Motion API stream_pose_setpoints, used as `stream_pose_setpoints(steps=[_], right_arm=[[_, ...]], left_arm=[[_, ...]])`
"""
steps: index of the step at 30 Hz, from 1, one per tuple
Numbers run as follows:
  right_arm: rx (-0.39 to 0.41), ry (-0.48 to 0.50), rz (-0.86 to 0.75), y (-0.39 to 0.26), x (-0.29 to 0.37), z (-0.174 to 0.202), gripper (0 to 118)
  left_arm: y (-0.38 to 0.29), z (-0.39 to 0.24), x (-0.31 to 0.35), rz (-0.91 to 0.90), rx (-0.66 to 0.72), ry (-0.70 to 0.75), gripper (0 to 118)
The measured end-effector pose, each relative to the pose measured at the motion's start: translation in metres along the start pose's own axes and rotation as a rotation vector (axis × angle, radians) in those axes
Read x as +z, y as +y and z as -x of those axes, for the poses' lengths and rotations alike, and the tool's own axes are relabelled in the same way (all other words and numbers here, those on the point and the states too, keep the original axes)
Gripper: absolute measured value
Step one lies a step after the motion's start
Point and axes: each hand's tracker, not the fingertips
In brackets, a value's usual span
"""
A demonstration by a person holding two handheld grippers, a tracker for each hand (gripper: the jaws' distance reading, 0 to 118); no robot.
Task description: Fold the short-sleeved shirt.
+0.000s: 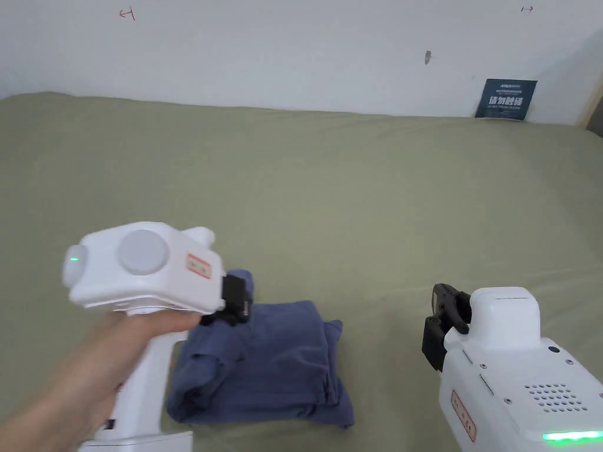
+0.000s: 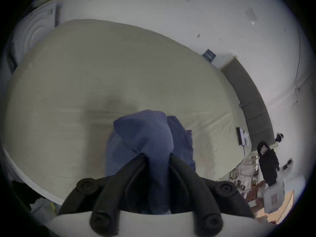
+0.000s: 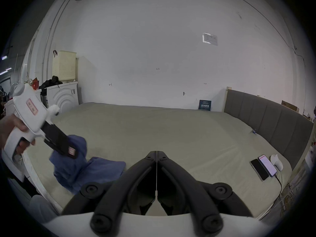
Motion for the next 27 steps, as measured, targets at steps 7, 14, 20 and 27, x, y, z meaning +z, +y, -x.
stream_pose_setpoints(steps=[7, 14, 20, 27], right_arm=[[-0.016, -0.025, 0.033, -0.009, -0.004, -0.009, 1], [-0.018, -0.034, 0.044, -0.010, -0.005, -0.012, 1], [-0.026, -0.020, 0.051, -0.012, -0.007, -0.006, 1], [-0.016, -0.016, 0.079, -0.019, -0.007, -0.003, 1]], left_arm=[[-0.010, -0.052, -0.090, 0.108, -0.098, 0.006, 85], [-0.015, -0.014, -0.048, -0.026, 0.029, -0.211, 95], [-0.017, 0.049, -0.030, -0.063, 0.178, -0.458, 0], [-0.043, 0.039, -0.108, 0.104, 0.194, -0.521, 0]])
